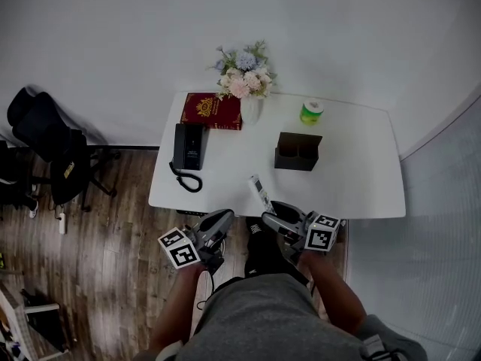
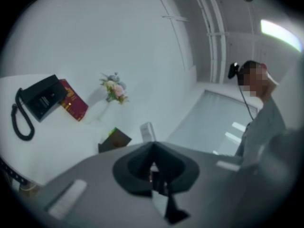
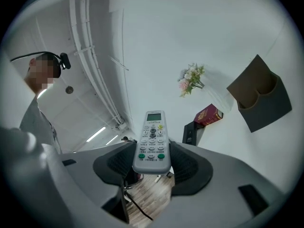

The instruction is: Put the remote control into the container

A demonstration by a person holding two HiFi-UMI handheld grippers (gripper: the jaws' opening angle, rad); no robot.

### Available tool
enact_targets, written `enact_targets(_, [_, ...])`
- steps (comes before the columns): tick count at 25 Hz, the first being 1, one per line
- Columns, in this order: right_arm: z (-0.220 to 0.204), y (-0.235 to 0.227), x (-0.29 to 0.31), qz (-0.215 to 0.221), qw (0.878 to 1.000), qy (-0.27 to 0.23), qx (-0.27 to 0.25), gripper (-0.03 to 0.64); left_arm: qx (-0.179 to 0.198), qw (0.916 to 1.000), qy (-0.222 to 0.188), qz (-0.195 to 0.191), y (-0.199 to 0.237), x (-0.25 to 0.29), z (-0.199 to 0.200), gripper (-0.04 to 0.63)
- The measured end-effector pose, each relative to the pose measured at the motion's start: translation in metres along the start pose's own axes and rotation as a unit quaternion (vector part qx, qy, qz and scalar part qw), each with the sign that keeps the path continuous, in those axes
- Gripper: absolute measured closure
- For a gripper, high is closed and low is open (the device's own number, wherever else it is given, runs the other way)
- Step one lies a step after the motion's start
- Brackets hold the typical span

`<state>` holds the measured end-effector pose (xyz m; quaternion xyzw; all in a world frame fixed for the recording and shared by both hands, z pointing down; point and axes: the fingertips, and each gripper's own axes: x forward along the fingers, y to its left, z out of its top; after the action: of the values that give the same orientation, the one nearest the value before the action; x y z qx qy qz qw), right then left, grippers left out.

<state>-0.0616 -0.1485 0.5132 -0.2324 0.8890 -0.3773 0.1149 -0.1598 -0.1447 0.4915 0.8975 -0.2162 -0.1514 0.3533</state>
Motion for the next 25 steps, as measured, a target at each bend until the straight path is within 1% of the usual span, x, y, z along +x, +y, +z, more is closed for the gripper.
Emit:
enact_targets(4, [-0.005,0.022,-0.009,0.029,1.0,0.004,-0.007,0.368,-0.02,0.9973,-0.036,-0.061,-0.024,-0.004,0.01,0.586])
enact_targets(5, [-0.007,0.026,-0.012,0.034,0.999,0.005,-0.009,0.368,-0.022,0.9962,-0.039,-0.075,-0.03,-0.003,0.011,0.489])
enact_targets(6, [-0.008,0.03,-0.014,0.039,0.999,0.006,-0.01,0.368,-0.019,0.9955,-0.04,-0.084,-0.034,-0.002,0.011,0.42])
enact_targets(7, [-0.009,0.032,-0.016,0.043,0.999,0.006,-0.01,0.368,-0.013,0.9951,-0.042,-0.089,-0.038,-0.001,0.011,0.335])
enact_targets(8, [-0.01,0.035,-0.019,0.047,0.999,0.005,-0.01,0.368,-0.006,0.9949,-0.042,-0.091,-0.041,0.0,0.01,0.27])
enact_targets(9, [-0.011,0.038,-0.021,0.051,0.999,0.005,-0.01,0.368,-0.001,0.9948,-0.042,-0.093,-0.043,0.002,0.009,0.228])
enact_targets(10, [-0.011,0.042,-0.022,0.057,0.998,0.005,-0.011,0.368,0.001,0.9947,-0.04,-0.094,-0.045,0.002,0.009,0.205])
enact_targets(18, [-0.014,0.067,-0.024,0.121,0.992,0.032,-0.021,0.368,-0.012,0.991,-0.02,-0.132,-0.057,0.018,0.009,0.199])
enact_targets(22, [-0.016,0.073,-0.027,0.145,0.988,0.043,-0.015,0.367,0.002,0.9888,-0.004,-0.149,-0.07,0.027,0.005,0.199])
enact_targets(25, [-0.018,0.08,-0.029,0.164,0.985,0.051,-0.018,0.368,0.006,0.9851,0.002,-0.172,-0.085,0.032,0.005,0.2])
